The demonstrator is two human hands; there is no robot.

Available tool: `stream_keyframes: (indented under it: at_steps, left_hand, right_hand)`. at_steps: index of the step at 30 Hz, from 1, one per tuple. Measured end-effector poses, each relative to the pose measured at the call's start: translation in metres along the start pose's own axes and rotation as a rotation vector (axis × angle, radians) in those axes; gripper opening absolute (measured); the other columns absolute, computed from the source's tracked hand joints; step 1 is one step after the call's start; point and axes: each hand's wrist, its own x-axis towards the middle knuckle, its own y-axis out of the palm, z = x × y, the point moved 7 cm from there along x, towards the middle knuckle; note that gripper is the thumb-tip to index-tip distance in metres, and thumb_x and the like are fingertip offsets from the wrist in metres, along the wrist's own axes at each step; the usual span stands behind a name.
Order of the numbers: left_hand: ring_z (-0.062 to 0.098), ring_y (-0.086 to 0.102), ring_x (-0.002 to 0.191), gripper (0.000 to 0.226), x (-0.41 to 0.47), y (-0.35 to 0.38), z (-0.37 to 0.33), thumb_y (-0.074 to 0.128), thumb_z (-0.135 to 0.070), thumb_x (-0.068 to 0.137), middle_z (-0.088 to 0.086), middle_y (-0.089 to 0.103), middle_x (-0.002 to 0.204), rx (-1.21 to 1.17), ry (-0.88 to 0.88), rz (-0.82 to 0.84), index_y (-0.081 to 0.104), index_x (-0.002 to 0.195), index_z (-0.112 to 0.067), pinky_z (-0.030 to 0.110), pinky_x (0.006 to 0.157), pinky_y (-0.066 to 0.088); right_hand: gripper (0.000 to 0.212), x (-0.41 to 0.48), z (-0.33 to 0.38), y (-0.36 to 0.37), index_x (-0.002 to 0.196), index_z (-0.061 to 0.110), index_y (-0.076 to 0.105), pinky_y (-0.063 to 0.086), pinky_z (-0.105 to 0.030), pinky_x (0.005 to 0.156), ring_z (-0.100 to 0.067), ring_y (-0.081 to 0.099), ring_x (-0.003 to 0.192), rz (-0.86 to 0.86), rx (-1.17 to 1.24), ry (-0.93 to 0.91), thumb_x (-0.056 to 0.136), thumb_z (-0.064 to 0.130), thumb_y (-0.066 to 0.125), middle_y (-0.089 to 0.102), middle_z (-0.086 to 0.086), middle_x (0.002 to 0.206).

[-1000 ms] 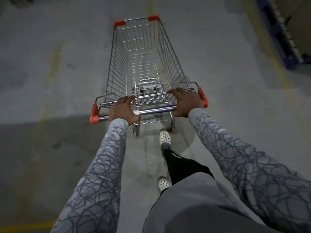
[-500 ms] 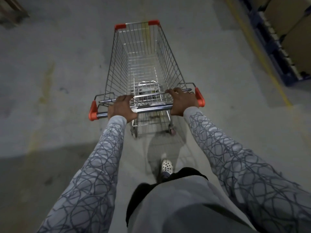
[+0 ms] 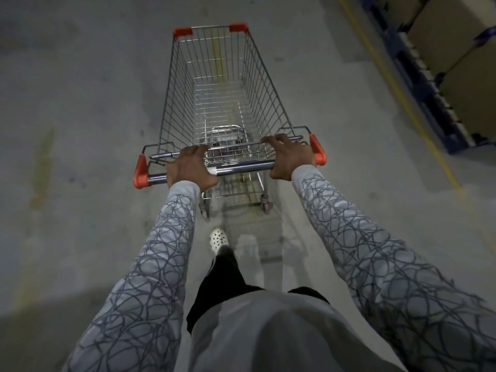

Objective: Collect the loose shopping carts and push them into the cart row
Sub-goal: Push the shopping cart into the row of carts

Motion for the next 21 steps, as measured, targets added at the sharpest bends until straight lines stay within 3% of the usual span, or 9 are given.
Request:
stream_keyframes:
  at_steps: [4,7,10,21]
  left_hand:
    - [0.023,0.046,0.134,0.083,0.085,-0.018,0.007,0.069,-0.042,0.066,0.000,0.049,0.146,0.019,0.055,0.029,0.043,0.145,-0.033,0.044,0.099,0.047]
    - [0.022,0.042,0.136,0.084,0.145,-0.029,0.011,0.069,-0.042,0.065,0.000,0.049,0.145,0.006,0.084,0.063,0.042,0.145,-0.031,0.045,0.099,0.047]
    - [0.023,0.041,0.137,0.084,0.202,-0.039,0.012,0.069,-0.039,0.067,-0.001,0.048,0.145,0.021,0.108,0.096,0.042,0.145,-0.031,0.047,0.098,0.047]
    - [0.020,0.040,0.138,0.083,0.434,-0.058,-0.022,0.067,-0.040,0.070,-0.002,0.047,0.146,0.033,0.112,0.073,0.039,0.147,-0.033,0.047,0.097,0.046]
  right_hand:
    - [0.093,0.080,0.002,-0.016,0.144,0.048,0.029,0.043,-0.053,0.099,-0.032,0.064,0.113,-0.037,0.007,0.126,0.062,0.039,0.072,0.037,0.006,0.154]
    - [0.092,0.137,0.006,-0.023,0.148,0.045,0.024,0.028,-0.060,0.111,-0.034,0.051,0.130,-0.041,-0.064,0.256,0.073,0.034,0.076,0.030,0.005,0.158]
    - [0.088,0.187,0.011,-0.034,0.151,0.042,0.022,0.020,-0.064,0.112,-0.037,0.038,0.140,-0.017,-0.055,0.346,0.080,0.022,0.071,0.024,0.002,0.161]
    - [0.085,0.406,-0.040,-0.109,0.151,0.043,0.022,0.022,-0.064,0.111,-0.038,0.043,0.135,-0.027,-0.095,0.370,0.085,0.020,0.069,0.024,-0.001,0.161]
